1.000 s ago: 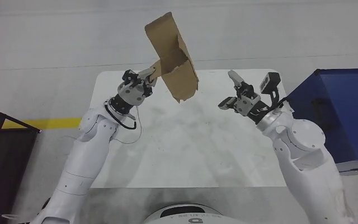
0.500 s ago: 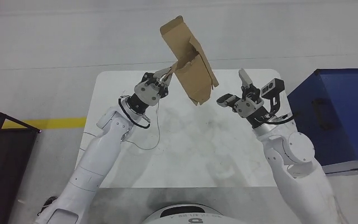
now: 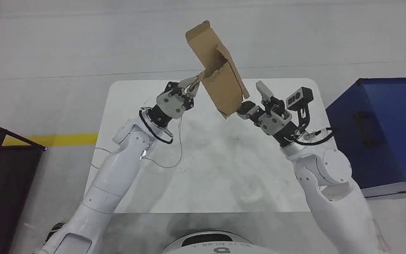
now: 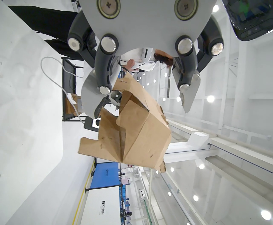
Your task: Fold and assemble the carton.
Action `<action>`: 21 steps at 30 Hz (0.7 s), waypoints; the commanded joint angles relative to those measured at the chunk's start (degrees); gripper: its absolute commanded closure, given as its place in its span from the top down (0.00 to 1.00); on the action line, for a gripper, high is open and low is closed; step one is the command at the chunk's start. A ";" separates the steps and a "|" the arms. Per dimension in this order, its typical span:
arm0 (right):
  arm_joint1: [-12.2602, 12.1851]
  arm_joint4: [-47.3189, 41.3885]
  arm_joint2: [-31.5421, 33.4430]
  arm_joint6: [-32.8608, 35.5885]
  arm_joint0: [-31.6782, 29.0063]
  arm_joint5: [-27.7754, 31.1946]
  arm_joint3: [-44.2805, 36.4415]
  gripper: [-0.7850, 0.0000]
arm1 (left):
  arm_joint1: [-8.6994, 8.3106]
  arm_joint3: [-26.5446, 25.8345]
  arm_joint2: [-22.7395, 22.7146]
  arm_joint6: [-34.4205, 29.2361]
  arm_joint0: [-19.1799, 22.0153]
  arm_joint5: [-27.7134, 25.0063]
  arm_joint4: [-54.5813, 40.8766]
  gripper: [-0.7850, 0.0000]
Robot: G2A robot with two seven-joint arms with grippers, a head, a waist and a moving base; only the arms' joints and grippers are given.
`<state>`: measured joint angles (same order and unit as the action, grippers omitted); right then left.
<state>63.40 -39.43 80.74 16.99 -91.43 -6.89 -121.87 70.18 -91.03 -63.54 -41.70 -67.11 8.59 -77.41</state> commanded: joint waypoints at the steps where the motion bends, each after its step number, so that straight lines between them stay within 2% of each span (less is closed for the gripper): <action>1: 0.03 -1.49 0.83 0.87 -0.51 0.66 -0.04 0.70 | 0.07 0.23 -0.07 -0.15 -0.03 -0.11 0.59 0.00; 5: 0.07 -4.04 2.57 2.57 -1.81 1.64 -0.09 0.58 | 0.18 0.37 -0.38 -0.18 -0.22 -0.18 1.43 0.00; 9: 0.08 -5.47 3.83 4.20 -2.71 2.02 -0.11 0.50 | 0.22 0.42 -0.83 -0.10 -0.72 -0.22 2.34 0.00; 14: 0.07 -6.90 3.99 7.62 -2.54 0.93 0.26 0.49 | 0.09 0.15 -1.48 0.02 -1.35 -0.40 5.72 0.00; 21: 0.16 -6.26 3.35 9.01 -1.43 0.06 0.87 0.51 | -0.26 -0.59 -2.44 -1.26 -2.64 -1.00 11.34 0.00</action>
<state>63.55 -45.86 84.17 25.84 -93.04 -6.76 -121.08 69.99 -91.47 -65.80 -42.72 -69.56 7.66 -67.17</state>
